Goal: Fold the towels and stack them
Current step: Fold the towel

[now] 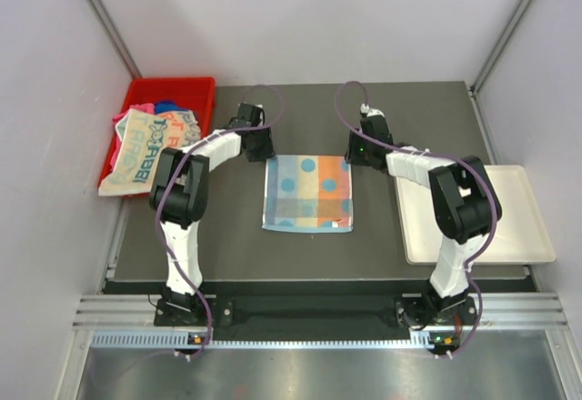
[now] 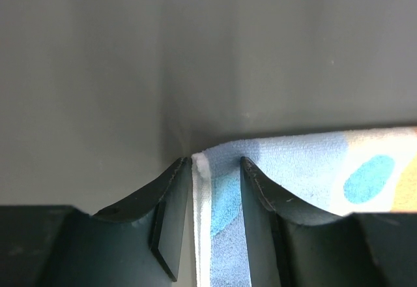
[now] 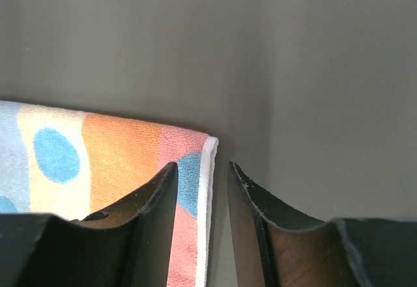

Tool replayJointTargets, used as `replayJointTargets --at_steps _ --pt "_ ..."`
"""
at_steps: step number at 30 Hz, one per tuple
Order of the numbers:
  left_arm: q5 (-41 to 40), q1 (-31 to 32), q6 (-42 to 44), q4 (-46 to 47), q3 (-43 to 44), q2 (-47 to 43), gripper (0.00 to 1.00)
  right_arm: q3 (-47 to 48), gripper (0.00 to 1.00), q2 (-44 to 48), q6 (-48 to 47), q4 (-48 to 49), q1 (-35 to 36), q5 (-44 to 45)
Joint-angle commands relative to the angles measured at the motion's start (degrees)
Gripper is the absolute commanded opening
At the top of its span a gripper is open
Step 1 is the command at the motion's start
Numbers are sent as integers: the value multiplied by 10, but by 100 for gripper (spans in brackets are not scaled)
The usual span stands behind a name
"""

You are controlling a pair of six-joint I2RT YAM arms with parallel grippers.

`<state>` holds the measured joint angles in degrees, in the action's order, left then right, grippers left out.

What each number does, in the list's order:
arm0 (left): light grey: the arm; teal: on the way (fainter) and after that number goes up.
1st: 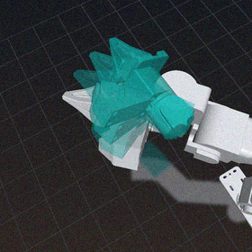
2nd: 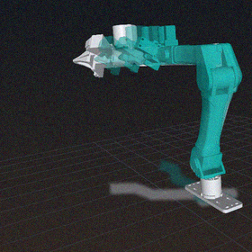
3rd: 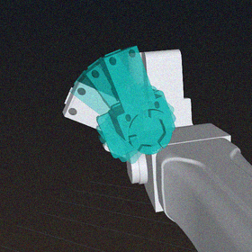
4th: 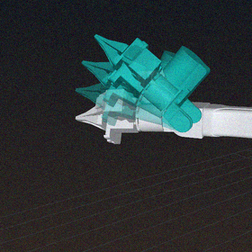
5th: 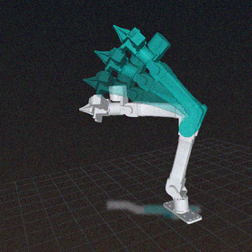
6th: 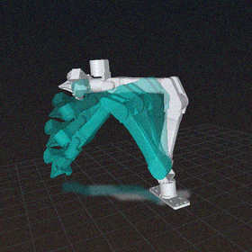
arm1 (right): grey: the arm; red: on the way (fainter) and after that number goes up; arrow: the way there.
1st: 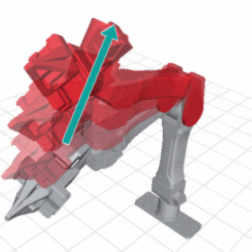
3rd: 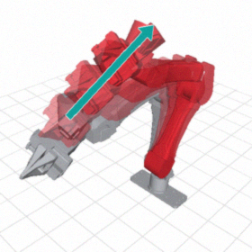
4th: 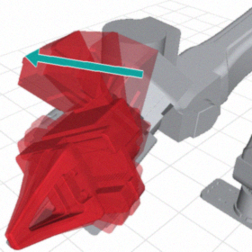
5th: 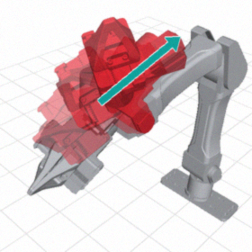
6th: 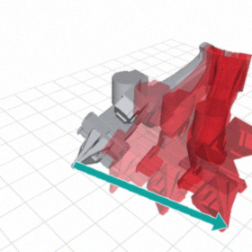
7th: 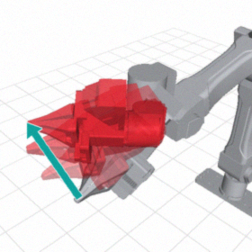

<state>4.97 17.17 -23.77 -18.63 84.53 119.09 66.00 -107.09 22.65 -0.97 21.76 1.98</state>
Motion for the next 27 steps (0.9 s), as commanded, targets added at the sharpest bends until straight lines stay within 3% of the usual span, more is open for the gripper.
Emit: replayJointTargets --at_steps 1,16,27 --pt "-13 -3 11 -11 24 6 42 21 36 -18 -12 -5 6 7" --pt "-40 -2 6 -13 23 29 39 73 31 -73 -24 -27 7 18" --pt "-45 -1 1 4 6 34 33 87 18 -90 -29 -35 13 20"
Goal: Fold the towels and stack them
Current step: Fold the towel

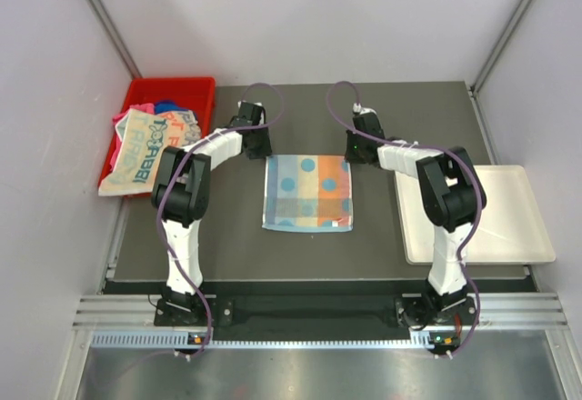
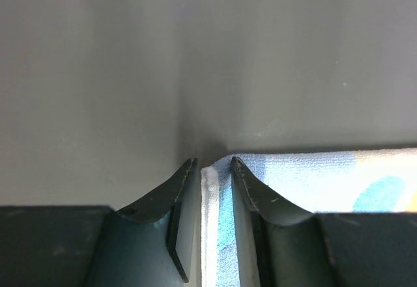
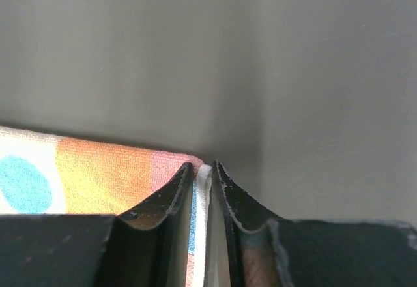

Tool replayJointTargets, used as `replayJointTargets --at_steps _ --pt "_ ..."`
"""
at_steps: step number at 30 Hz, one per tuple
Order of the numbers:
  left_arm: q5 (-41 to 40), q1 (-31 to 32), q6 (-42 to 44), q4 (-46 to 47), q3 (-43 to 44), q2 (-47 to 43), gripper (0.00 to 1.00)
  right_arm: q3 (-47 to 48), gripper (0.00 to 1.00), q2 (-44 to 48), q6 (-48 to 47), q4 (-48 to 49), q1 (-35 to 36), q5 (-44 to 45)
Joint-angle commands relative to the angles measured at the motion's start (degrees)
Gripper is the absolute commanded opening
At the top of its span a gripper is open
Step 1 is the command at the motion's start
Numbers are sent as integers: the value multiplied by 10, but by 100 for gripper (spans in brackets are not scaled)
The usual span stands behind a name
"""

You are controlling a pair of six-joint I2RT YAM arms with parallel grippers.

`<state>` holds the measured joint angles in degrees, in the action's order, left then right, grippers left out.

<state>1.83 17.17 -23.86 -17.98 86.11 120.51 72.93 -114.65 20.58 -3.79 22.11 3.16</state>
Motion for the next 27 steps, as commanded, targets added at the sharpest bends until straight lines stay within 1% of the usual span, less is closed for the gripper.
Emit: replayJointTargets --at_steps 1,7,10,14,16,17,25,26,27 --pt "-30 -1 3 1 -14 20 32 18 16 -15 -7 -6 9 9" --pt "-25 -1 2 16 -25 19 25 24 3 -15 -12 -12 9 9" --pt "-23 0 1 19 -27 19 16 26 0 -11 -13 -14 9 10" --pt "-21 -1 -1 29 -29 14 7 28 0 -6 -14 -13 9 9" --pt "-22 -1 -4 38 -29 10 4 32 0 -3 -15 -11 10 9" --pt "-21 0 -6 41 -28 8 1 33 0 -2 -15 -12 10 9" --pt "-22 -1 -22 94 -35 -11 0 41 0 13 -18 9 8 4" --pt "-4 -1 -23 100 -36 -16 0 42 0 15 -19 13 8 5" --pt "-5 -1 -26 107 -38 -19 0 42 0 15 -19 19 9 6"
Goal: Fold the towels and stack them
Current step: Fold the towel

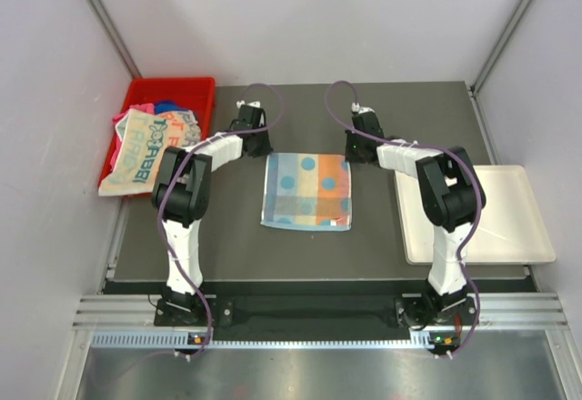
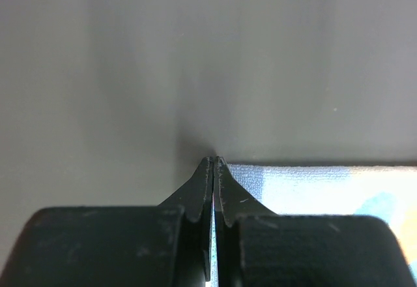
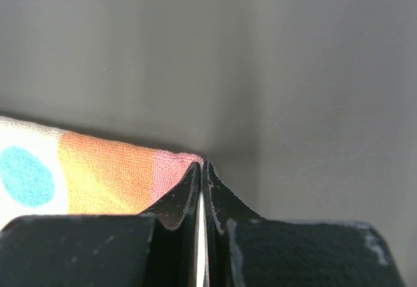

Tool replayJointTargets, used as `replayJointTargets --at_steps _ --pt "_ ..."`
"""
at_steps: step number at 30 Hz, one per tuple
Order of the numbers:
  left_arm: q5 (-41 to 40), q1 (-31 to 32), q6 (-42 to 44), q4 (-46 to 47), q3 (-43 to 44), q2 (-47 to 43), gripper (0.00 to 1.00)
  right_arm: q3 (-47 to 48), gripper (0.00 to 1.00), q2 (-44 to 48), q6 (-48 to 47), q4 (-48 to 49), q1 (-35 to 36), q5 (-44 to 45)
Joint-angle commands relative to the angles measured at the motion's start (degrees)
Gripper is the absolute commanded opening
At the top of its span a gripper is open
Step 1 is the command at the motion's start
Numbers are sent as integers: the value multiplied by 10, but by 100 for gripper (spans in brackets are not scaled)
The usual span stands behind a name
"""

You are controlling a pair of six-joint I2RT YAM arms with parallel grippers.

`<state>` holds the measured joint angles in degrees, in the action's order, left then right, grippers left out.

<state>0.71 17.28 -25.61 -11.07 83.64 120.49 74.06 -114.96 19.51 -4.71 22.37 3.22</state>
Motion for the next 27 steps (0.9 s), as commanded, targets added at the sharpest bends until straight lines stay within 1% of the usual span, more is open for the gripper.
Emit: replayJointTargets --at_steps 1,7,14,21,22,24,27 --pt "6 -2 -10 48 -15 -20 0 31 0 22 -9 31 4 6" --pt "7 -2 -16 82 -22 -51 0 -1 0 63 -9 94 0 6" --pt "11 -2 -13 134 -72 -107 0 -72 0 129 -3 151 0 16" --pt "30 -2 -23 175 -161 -163 0 -166 0 182 19 197 0 -1" --pt "33 -1 -27 188 -187 -179 0 -186 0 194 24 209 1 -4" --pt "39 -1 -29 203 -209 -202 0 -202 0 210 29 218 5 -5" --pt "45 2 -30 206 -245 -223 0 -235 0 227 39 224 7 -7"
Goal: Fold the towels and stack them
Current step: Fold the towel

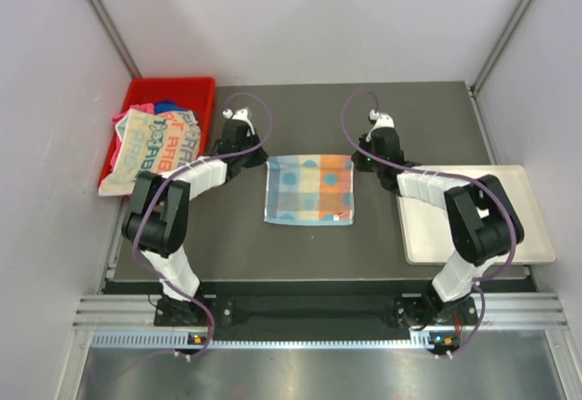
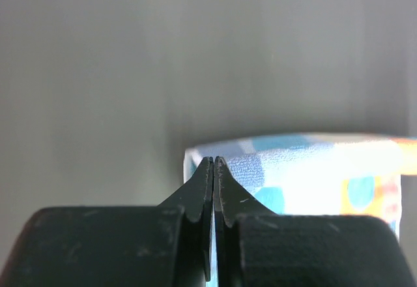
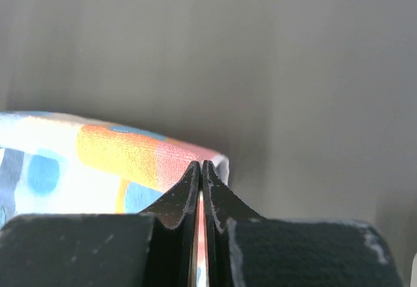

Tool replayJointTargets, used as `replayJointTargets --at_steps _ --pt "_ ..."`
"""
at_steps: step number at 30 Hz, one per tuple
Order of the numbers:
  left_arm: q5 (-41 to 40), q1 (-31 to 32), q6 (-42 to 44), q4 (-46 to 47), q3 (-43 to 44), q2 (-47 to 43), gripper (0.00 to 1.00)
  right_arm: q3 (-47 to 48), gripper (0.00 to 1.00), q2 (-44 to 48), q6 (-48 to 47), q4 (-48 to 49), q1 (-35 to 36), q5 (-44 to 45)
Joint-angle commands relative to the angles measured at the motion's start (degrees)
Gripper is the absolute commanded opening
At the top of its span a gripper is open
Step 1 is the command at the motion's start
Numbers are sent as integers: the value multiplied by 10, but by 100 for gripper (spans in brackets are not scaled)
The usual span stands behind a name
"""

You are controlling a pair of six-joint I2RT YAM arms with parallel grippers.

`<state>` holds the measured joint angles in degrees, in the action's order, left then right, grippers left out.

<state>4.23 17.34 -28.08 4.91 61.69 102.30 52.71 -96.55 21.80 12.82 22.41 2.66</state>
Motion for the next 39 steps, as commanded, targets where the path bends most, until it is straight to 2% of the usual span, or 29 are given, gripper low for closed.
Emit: replayJointTargets --at_steps 1,8,20,39 --pt "9 2 -6 52 -36 -57 0 -30 0 56 18 53 8 -3" --pt "10 8 -8 56 -120 -120 0 -96 0 108 31 48 31 -3" --pt "25 28 -17 53 -215 -210 0 -181 0 196 42 33 46 3" --pt "7 45 -20 13 -267 -285 0 -246 0 277 53 4 67 -2"
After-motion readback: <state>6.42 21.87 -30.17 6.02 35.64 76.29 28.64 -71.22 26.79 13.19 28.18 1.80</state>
